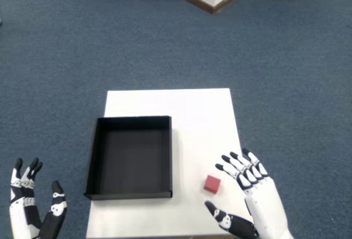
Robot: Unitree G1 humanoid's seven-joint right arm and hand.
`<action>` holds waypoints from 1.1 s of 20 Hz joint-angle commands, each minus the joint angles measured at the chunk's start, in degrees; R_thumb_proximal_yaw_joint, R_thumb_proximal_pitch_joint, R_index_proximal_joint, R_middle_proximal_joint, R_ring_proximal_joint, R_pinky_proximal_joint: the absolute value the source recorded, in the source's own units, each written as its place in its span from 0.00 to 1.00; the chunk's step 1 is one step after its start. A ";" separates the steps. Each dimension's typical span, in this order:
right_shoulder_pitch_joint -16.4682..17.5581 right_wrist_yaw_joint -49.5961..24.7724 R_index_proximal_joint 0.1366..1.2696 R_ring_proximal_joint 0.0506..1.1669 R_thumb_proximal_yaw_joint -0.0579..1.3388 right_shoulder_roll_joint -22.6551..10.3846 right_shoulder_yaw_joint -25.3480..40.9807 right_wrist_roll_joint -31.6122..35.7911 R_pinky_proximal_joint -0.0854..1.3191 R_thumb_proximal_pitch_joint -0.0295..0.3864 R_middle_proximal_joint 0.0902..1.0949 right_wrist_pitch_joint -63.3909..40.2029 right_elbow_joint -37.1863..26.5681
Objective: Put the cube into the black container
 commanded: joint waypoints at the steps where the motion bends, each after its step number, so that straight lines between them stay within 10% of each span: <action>1: 0.18 1.98 0.27 0.21 0.31 -2.88 -2.30 0.38 0.17 0.12 0.20 4.43 -5.44; 14: 2.06 10.91 0.29 0.21 0.32 -4.55 -4.13 4.40 0.15 0.05 0.20 12.30 -10.88; 22: 0.07 15.87 0.28 0.21 0.34 -1.16 -4.34 8.44 0.13 0.05 0.18 11.48 -3.52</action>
